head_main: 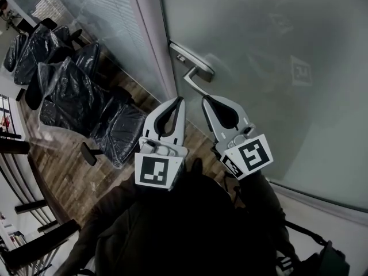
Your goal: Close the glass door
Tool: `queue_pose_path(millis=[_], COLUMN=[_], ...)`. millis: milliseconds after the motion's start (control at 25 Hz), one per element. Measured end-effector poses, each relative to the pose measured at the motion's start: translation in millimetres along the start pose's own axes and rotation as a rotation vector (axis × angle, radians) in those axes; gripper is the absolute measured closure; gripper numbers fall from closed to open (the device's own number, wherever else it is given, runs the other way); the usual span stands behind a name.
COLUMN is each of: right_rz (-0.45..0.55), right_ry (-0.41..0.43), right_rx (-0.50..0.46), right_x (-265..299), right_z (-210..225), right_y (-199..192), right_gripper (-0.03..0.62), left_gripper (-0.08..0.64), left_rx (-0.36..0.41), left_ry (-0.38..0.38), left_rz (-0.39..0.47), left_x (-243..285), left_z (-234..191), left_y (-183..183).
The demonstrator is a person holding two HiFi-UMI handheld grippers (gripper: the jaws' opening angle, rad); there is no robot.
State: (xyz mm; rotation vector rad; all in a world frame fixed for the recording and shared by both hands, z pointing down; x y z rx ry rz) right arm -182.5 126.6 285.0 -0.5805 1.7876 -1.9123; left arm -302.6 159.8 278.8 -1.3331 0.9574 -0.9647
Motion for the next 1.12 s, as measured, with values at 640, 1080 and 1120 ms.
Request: queue_pose_path(millis=[640, 1080, 1120], right_rz=[0.017, 0.013, 0.013], right_ry=[-0.002, 0.0, 0.0], right_rx=[-0.01, -0.01, -0.01], right_x=[-3.5, -4.8, -5.0], right_z=[1.7, -4.4, -4.4], right_y=[6.4, 6.0, 5.9], right_gripper=[0.592, 0.592, 0.592], left_gripper=[0.563, 0.563, 0.563], left_rx=[0.014, -0.006, -0.008], left_ry=[-0.001, 0.016, 0.016], left_rz=[0.005, 0.031, 0.031], left_x=[-0.3, -4.5, -4.5], left_z=[3.7, 3.7, 3.9], left_y=[4.2, 9.0, 9.2])
Point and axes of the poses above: the fingertips, and each gripper's own axes: x forward along the fingers, z to its right, y out of its top, the point moved 6 cm from there along -x, backward along the fingers, and after that the axes turned 2 degrees about -z, right-handed, at the moved point
